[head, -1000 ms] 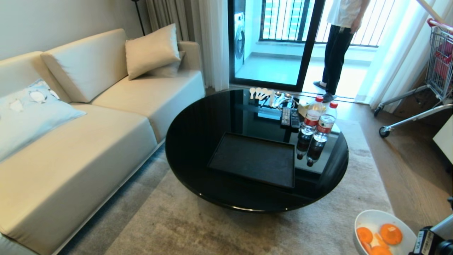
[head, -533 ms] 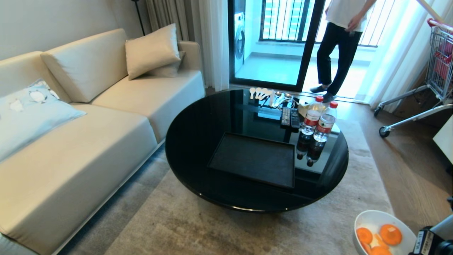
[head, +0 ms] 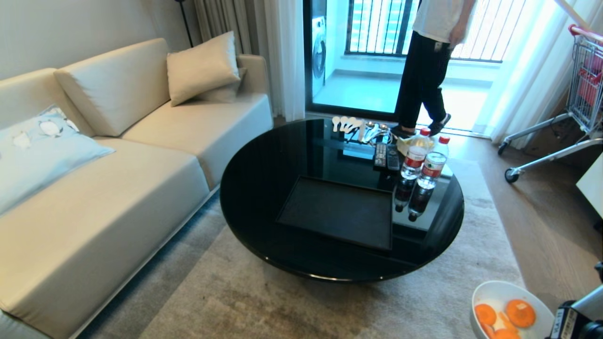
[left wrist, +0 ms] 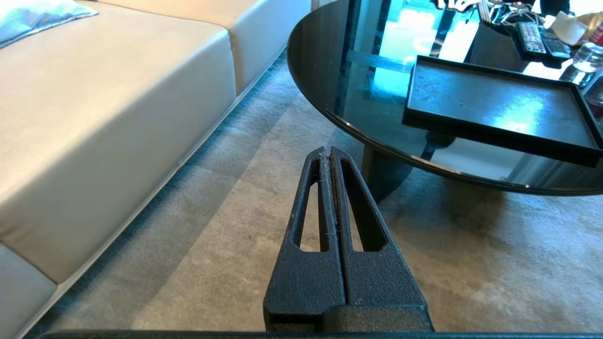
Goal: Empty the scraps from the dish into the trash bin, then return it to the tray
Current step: Move the bowl over the trash can
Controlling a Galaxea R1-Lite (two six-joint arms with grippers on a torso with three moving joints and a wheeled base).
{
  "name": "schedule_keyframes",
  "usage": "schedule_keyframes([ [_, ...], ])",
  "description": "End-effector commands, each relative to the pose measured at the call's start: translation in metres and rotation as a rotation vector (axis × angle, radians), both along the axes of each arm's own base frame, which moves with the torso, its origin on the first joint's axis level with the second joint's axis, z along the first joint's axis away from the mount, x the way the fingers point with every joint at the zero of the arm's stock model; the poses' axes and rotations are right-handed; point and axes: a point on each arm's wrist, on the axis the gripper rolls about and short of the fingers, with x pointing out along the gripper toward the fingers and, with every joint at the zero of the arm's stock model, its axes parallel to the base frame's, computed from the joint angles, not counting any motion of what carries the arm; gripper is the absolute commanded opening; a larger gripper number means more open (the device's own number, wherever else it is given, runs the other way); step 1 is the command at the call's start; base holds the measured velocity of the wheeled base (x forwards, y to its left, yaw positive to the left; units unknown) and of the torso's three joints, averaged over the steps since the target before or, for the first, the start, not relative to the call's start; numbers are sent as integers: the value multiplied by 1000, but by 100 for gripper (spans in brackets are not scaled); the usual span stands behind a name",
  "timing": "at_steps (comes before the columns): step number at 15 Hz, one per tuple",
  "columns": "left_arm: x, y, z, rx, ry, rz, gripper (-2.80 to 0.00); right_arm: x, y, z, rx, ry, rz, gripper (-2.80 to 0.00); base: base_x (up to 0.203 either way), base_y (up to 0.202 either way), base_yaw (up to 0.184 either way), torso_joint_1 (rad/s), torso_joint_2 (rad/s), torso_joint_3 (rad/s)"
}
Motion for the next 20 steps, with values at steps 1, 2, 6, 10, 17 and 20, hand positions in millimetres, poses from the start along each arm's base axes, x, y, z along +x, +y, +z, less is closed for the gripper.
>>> schedule_keyframes([
  [1, 0, 0, 0, -1, 0, 0, -280, 0, 0, -1, 1, 5, -4, -280, 0, 0, 0, 0, 0, 0],
  [2, 0, 0, 0, -1, 0, 0, -280, 0, 0, -1, 0, 7, -4, -280, 0, 0, 0, 0, 0, 0],
  [6, 0, 0, 0, -1, 0, 0, -280, 0, 0, 0, 1, 5, -4, -280, 0, 0, 0, 0, 0, 0],
  [10, 0, 0, 0, -1, 0, 0, -280, 0, 0, -1, -1, 6, -6, -280, -3, 3, -98, 4, -1, 2],
  [17, 0, 0, 0, -1, 0, 0, -280, 0, 0, -1, -1, 8, -7, -280, -1, 10, -167, 1, 2, 1],
  [20, 0, 0, 0, -1, 0, 0, -280, 0, 0, -1, -1, 8, -7, -280, 0, 11, -169, 1, 1, 2],
])
